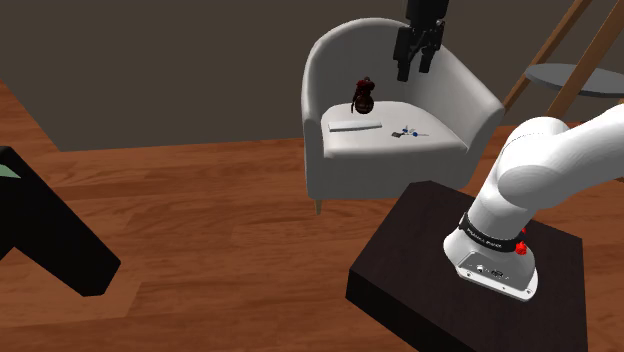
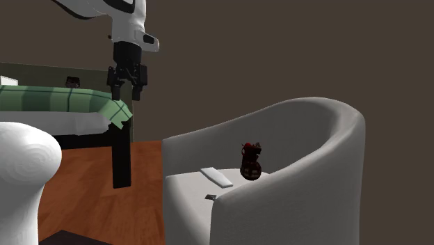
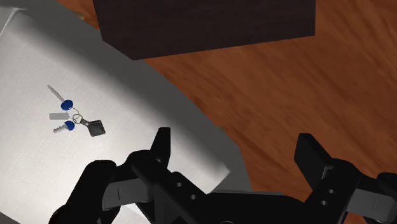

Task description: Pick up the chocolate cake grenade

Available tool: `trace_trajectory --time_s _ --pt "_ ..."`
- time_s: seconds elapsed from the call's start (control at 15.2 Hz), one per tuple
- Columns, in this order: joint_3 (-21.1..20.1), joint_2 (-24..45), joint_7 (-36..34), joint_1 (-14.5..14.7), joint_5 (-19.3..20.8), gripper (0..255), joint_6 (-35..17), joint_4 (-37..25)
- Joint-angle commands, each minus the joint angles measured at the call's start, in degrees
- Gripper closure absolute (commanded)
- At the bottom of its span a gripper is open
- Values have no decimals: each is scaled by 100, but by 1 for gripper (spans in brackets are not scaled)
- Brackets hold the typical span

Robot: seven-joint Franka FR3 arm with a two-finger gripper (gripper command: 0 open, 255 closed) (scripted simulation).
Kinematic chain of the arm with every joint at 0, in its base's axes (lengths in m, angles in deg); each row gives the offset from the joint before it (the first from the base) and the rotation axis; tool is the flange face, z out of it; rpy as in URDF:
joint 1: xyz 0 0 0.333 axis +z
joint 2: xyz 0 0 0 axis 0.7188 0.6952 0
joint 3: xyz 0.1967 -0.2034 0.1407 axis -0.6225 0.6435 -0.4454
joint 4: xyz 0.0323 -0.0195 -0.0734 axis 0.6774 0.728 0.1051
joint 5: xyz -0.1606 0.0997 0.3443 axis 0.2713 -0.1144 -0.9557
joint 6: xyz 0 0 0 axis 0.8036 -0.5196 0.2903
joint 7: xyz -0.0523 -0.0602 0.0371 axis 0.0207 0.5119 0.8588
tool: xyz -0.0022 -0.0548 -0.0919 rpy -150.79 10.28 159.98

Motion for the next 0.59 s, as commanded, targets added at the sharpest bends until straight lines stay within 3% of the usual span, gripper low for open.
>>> trace_trajectory --time_s 0.0,0.53 --pt "0 0 0 0 0 0 0 0" --pt "1199 543 1548 -47 519 0 -1092 167"
